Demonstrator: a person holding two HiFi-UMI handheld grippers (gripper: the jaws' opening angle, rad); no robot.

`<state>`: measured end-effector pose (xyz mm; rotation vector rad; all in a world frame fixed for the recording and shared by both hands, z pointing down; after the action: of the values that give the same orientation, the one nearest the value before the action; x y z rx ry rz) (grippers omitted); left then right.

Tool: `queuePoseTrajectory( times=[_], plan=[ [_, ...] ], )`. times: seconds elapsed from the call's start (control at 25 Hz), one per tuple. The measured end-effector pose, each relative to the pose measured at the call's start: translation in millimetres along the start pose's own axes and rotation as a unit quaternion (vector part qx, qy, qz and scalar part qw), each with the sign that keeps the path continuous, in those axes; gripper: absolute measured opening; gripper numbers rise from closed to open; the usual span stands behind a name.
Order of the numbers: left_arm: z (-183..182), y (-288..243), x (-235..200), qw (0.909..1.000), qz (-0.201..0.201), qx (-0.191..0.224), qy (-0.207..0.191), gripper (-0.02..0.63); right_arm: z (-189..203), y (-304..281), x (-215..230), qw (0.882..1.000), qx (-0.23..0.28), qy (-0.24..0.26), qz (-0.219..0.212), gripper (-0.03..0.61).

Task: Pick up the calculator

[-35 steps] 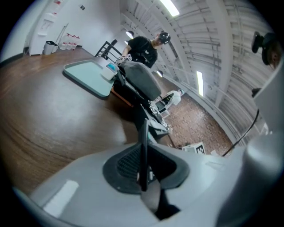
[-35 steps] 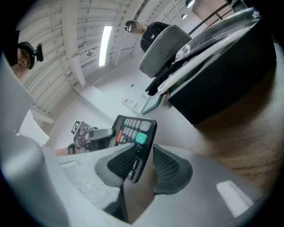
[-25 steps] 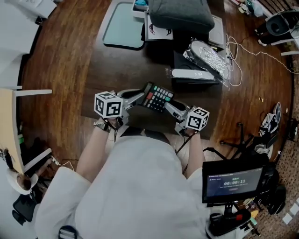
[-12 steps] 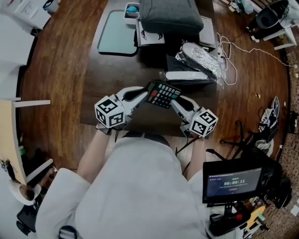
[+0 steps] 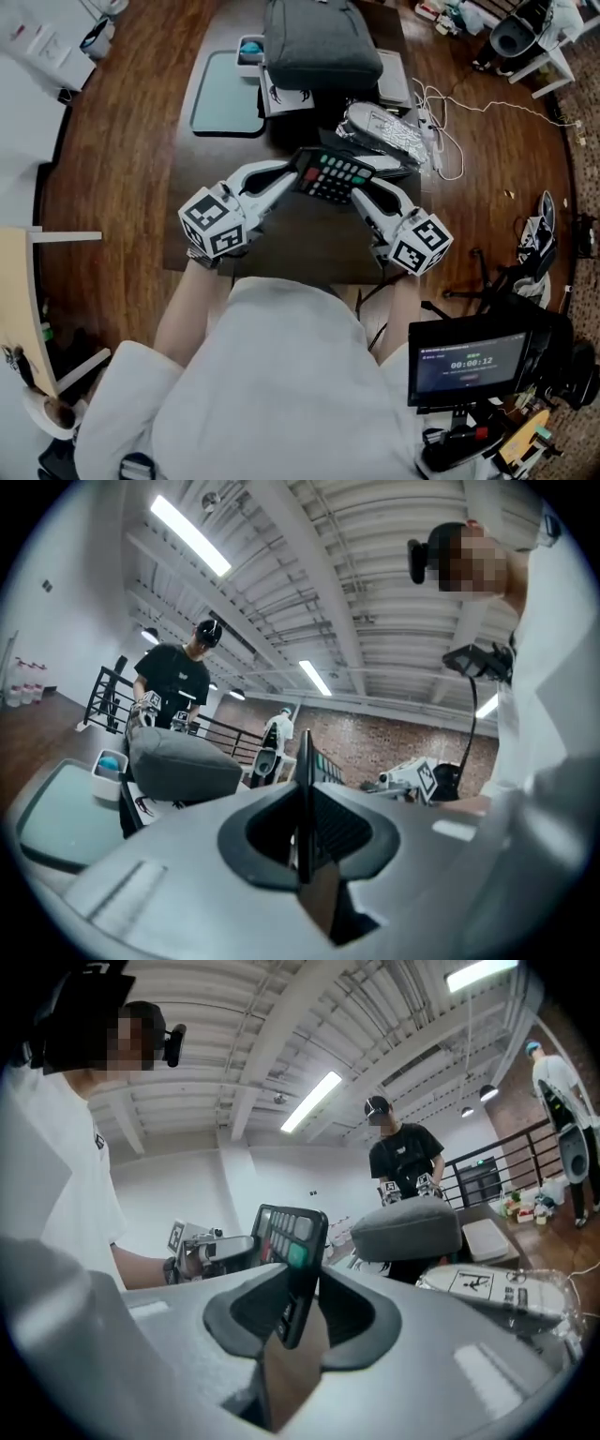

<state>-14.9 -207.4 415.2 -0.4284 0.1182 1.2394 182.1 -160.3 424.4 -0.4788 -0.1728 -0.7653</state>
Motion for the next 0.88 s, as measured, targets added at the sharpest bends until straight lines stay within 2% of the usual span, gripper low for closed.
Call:
queuePoseTrajectory(
  times=[0.44, 0.68, 0.76, 0.88],
  plan=[
    [-50.6, 20.5, 14.6, 0.9972, 0.003, 0.059, -0.046, 0.052, -61.1, 19.8, -25.9, 0.995, 0.06, 0.075, 0.015, 0.1],
    [-89.4, 33.8, 42.9, 0.9912, 0.017, 0.077, -0.106, 0.051, -87.9, 39.3, -45.6, 0.99, 0.098, 0.104, 0.014, 0.095],
    [-93.6, 34.8, 45.3, 0.9896, 0.018, 0.082, -0.117, 0.051, -93.1, 43.2, -47.9, 0.988, 0.105, 0.114, 0.017, 0.095],
    [-88.2, 33.6, 41.5, 0.9904, 0.012, 0.081, -0.111, 0.051, -91.8, 43.1, -46.7, 0.988, 0.101, 0.113, 0.023, 0.095]
  ],
)
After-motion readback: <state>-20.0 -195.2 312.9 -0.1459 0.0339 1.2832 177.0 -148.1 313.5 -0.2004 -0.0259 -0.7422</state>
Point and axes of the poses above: the fingertips, and each gripper's own axes: y backward along the fingers, x to its right, z out of its underside, the point moved 5 cm from there along y, backward along the fingers, and after that the axes turned 13 degrees about -x, right-handed, at the moved point
